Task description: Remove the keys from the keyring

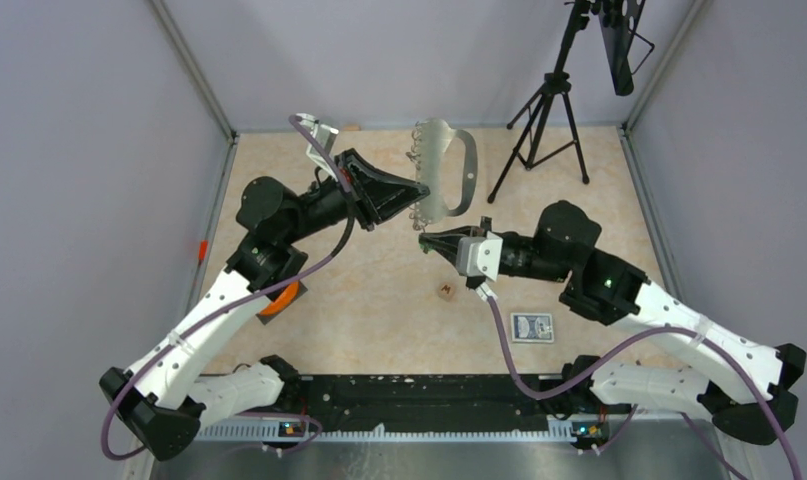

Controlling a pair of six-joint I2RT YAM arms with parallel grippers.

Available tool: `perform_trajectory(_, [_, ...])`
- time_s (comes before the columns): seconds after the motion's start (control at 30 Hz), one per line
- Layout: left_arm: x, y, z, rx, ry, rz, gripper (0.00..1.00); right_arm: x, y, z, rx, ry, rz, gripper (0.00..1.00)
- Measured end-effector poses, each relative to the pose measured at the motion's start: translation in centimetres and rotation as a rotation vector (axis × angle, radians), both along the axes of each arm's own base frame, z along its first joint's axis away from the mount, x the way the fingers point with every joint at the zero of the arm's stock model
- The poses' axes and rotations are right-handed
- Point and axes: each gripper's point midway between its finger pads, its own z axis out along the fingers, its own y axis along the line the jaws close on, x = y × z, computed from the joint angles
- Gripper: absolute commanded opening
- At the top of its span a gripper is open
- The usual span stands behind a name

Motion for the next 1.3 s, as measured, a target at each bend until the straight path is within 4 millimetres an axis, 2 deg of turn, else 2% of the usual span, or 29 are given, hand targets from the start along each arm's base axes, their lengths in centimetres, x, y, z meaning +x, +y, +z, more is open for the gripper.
perform_trajectory(0.3, [0.3,-0.2,-0.4,0.014,0.017,0.000,0.00,0.5,-0.1,-0.4,-0.122,-0.020,-0.009,0.00])
perform_trajectory(0.6, [0.3,-0.2,-0.5,0.013,0.018,0.001,0.00,1.4,0.5,0.0,-0.197,0.050,-0.037,0.00])
perform_trajectory(1.3, [1.4,0.1,-0.7,0.019,0.025,0.059,0.00,2.8,0.1,-0.5,-0.119,0.297,-0.187,0.00])
